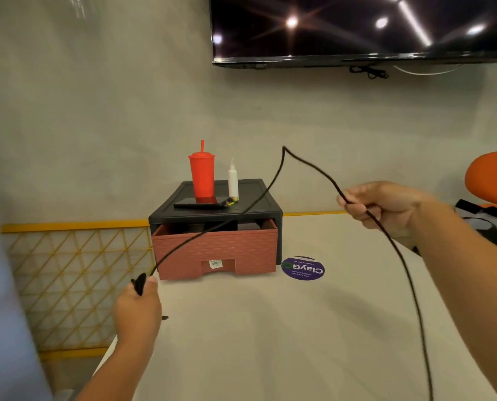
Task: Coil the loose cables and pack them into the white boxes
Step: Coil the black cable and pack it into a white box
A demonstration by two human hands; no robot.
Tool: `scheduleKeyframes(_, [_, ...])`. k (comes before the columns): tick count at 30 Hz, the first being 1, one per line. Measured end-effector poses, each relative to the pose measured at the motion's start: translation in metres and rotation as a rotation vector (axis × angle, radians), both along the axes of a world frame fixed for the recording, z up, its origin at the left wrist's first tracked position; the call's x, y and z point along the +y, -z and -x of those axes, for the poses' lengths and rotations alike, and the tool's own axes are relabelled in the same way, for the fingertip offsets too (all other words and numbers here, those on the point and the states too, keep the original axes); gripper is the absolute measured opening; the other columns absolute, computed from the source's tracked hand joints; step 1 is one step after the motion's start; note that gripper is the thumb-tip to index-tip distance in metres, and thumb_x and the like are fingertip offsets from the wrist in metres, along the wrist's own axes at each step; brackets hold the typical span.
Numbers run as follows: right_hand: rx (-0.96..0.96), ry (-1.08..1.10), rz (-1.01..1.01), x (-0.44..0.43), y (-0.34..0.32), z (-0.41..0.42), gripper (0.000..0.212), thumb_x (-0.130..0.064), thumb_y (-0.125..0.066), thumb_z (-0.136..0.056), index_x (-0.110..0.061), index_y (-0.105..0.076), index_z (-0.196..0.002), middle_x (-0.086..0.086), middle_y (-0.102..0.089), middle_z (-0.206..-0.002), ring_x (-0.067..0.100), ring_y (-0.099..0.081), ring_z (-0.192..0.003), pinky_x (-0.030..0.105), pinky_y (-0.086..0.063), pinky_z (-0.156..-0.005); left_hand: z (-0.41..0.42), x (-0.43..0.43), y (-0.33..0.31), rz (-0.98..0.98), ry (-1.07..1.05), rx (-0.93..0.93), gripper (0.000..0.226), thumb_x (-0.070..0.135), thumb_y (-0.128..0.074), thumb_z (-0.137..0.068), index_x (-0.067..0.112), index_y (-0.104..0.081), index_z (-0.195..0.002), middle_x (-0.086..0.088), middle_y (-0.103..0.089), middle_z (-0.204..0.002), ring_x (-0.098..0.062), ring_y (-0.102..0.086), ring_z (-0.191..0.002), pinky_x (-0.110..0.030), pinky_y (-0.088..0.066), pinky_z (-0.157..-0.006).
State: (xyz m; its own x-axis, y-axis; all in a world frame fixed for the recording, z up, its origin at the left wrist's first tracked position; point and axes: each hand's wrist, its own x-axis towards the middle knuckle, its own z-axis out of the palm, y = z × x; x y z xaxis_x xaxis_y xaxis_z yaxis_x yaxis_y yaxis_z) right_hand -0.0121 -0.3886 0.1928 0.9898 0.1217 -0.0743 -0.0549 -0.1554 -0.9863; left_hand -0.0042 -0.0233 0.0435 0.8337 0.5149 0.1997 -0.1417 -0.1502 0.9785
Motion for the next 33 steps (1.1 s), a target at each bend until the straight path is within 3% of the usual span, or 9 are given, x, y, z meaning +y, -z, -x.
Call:
scheduleKeyframes(4, [0.167, 0.169, 0.584, -0.039, 0.009, 0.003, 0.021, -0.015, -0.047, -0.095, -0.006, -0.065, -0.091, -0.001, -0.045, -0.054, 0.005, -0.028, -0.034, 0.014, -0.021, -0.036, -0.003, 0.009, 0.005, 0.026, -0.048, 0.037, 0.023, 0.025, -0.047, -0.097, 0.004, -0.053, -0.104, -0.015, -0.053, -0.092, -0.029, -0.048, -0.085, -0.037, -0.036, -0.072])
scheduleKeyframes(9, [0.607, 0.268, 1.461, -0.073, 0.020, 0.009, 0.016, -0.020, -0.059, -0.086, -0.010, -0.057, -0.073, 0.000, -0.047, -0.052, 0.011, -0.038, -0.044, 0.018, -0.032, -0.043, 0.003, -0.001, 0.004, -0.013, 0.051, 0.016, 0.019, 0.026, -0.047, -0.096, 0.008, -0.053, -0.096, -0.006, -0.050, -0.074, -0.026, -0.047, -0.075, -0.034, -0.035, -0.066])
scheduleKeyframes(11, [0.614, 0.394, 1.597, -0.091, 0.027, 0.004, 0.016, -0.020, -0.058, -0.089, -0.012, -0.055, -0.074, -0.002, -0.053, -0.060, 0.010, -0.047, -0.053, 0.021, -0.042, -0.058, 0.006, -0.008, 0.003, -0.058, 0.154, 0.011, 0.013, 0.025, -0.049, -0.096, 0.014, -0.056, -0.097, -0.002, -0.054, -0.077, -0.024, -0.050, -0.079, -0.033, -0.035, -0.070])
scheduleKeyframes(13, [0.569, 0.551, 1.555, -0.110, 0.029, -0.003, 0.010, -0.018, -0.055, -0.089, -0.009, -0.058, -0.087, 0.001, -0.056, -0.075, 0.015, -0.050, -0.063, 0.027, -0.044, -0.067, 0.010, -0.015, 0.003, -0.143, 0.262, 0.013, 0.011, 0.025, -0.050, -0.095, 0.018, -0.059, -0.092, -0.002, -0.059, -0.080, -0.020, -0.053, -0.080, -0.031, -0.037, -0.066])
scheduleKeyframes(16, [0.410, 0.677, 1.552, -0.125, 0.031, -0.007, 0.017, -0.013, -0.046, -0.091, -0.002, -0.057, -0.099, 0.008, -0.058, -0.089, 0.024, -0.055, -0.080, 0.035, -0.049, -0.083, 0.015, -0.024, 0.004, -0.255, 0.390, 0.012, 0.015, 0.023, -0.053, -0.094, 0.015, -0.061, -0.084, -0.002, -0.057, -0.074, -0.016, -0.052, -0.072, -0.022, -0.036, -0.062])
scheduleKeyframes(19, [0.112, 0.647, 1.679, -0.122, 0.030, -0.003, 0.018, -0.011, -0.042, -0.093, -0.010, -0.055, -0.106, 0.000, -0.046, -0.097, 0.018, -0.051, -0.086, 0.026, -0.048, -0.084, 0.015, -0.028, 0.003, -0.266, 0.429, 0.026, 0.017, 0.022, -0.054, -0.093, 0.012, -0.061, -0.082, -0.001, -0.051, -0.070, -0.014, -0.048, -0.068, -0.022, -0.036, -0.062])
scheduleKeyframes(25, [-0.348, 0.271, 1.963, -0.082, 0.020, -0.024, 0.031, -0.010, -0.037, -0.094, -0.011, -0.053, -0.120, 0.008, -0.025, -0.148, 0.030, -0.040, -0.126, 0.036, -0.037, -0.101, 0.013, -0.034, 0.001, -0.184, 0.439, 0.028, 0.015, 0.022, -0.054, -0.093, 0.019, -0.062, -0.081, 0.004, -0.054, -0.070, -0.012, -0.050, -0.070, -0.024, -0.038, -0.064])
scheduleKeyframes(29, [-0.718, 0.085, 1.952, -0.013, -0.004, -0.048, 0.037, -0.009, -0.033, -0.097, -0.007, -0.048, -0.131, 0.006, -0.019, -0.153, 0.030, -0.030, -0.132, 0.034, -0.028, -0.105, 0.012, -0.039, 0.004, -0.174, 0.456, 0.036, 0.015, 0.022, -0.055, -0.093, 0.015, -0.064, -0.082, 0.000, -0.053, -0.070, -0.014, -0.049, -0.069, -0.026, -0.038, -0.065])
scheduleKeyframes(33, [-1.009, -0.056, 1.886, 0.058, -0.014, -0.054, 0.033, -0.002, -0.036, -0.092, 0.000, -0.063, -0.110, 0.008, -0.030, -0.148, 0.031, -0.037, -0.125, 0.036, -0.032, -0.104, 0.013, -0.043, 0.003, -0.162, 0.464, 0.028, 0.016, 0.021, -0.055, -0.093, 0.015, -0.063, -0.081, 0.004, -0.050, -0.066, -0.012, -0.047, -0.066, -0.025, -0.037, -0.063])
